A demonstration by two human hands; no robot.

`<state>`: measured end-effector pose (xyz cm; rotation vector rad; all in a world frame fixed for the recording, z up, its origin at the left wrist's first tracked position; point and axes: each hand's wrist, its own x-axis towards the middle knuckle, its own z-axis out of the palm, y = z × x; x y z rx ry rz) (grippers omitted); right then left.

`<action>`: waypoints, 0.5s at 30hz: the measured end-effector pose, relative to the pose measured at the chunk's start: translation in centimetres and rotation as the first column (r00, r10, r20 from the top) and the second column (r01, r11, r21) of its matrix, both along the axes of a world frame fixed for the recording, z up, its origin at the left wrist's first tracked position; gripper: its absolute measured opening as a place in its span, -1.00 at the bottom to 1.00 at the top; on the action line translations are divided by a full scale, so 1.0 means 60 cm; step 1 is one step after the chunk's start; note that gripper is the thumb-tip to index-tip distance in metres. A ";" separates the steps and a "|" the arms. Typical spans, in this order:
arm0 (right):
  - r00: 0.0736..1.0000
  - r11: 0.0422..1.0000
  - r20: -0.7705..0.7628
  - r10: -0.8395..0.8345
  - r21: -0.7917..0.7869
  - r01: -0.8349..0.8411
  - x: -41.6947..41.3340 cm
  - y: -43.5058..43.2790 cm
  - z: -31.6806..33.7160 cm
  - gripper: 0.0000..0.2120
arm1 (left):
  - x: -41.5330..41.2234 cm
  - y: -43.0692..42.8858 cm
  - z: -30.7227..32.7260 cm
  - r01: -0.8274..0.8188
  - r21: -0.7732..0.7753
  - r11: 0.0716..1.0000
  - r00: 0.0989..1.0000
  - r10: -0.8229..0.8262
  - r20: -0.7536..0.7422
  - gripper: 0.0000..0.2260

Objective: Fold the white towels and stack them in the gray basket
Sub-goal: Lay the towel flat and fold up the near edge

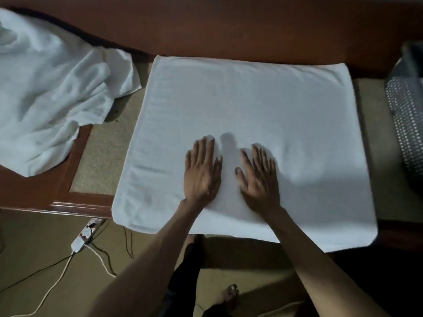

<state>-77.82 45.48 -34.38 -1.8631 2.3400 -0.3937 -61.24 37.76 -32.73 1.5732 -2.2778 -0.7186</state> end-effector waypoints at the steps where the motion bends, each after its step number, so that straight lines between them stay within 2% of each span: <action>1: 1.000 1.000 -0.015 0.008 0.011 -0.007 -0.028 0.024 0.003 -0.46 | 0.002 0.002 -0.011 0.062 -0.036 0.997 0.993 -0.058 0.099 -0.47; 4: 0.999 0.997 -0.024 -0.042 0.068 0.043 -0.134 0.097 0.012 -0.42 | -0.004 -0.004 -0.024 0.103 -0.101 0.990 0.962 -0.073 0.262 -0.46; 7: 0.971 0.968 -0.072 -0.230 0.082 0.236 -0.243 0.167 0.014 -0.37 | -0.016 -0.001 -0.023 0.078 -0.119 0.990 0.948 -0.037 0.315 -0.46; 9: 0.902 0.892 -0.048 -0.429 0.134 0.431 -0.290 0.190 0.014 -0.30 | -0.018 0.001 -0.021 0.079 -0.123 0.989 0.942 -0.033 0.335 -0.46; 11: 0.787 0.778 0.016 -0.616 0.165 0.606 -0.307 0.191 0.018 -0.25 | -0.019 0.003 -0.016 0.078 -0.120 0.990 0.940 -0.033 0.339 -0.46; 12: 0.758 0.751 0.025 -0.652 0.159 0.641 -0.304 0.186 0.022 -0.25 | -0.020 0.005 -0.014 0.078 -0.126 0.989 0.940 -0.031 0.339 -0.46; 13: 0.766 0.761 0.019 -0.643 0.127 0.636 -0.291 0.181 0.029 -0.26 | -0.021 0.006 -0.012 0.080 -0.133 0.988 0.941 -0.030 0.338 -0.46; 15: 0.858 0.858 0.008 -0.513 0.032 0.513 -0.239 0.167 0.041 -0.31 | -0.023 0.008 -0.009 0.085 -0.142 0.986 0.942 -0.034 0.334 -0.46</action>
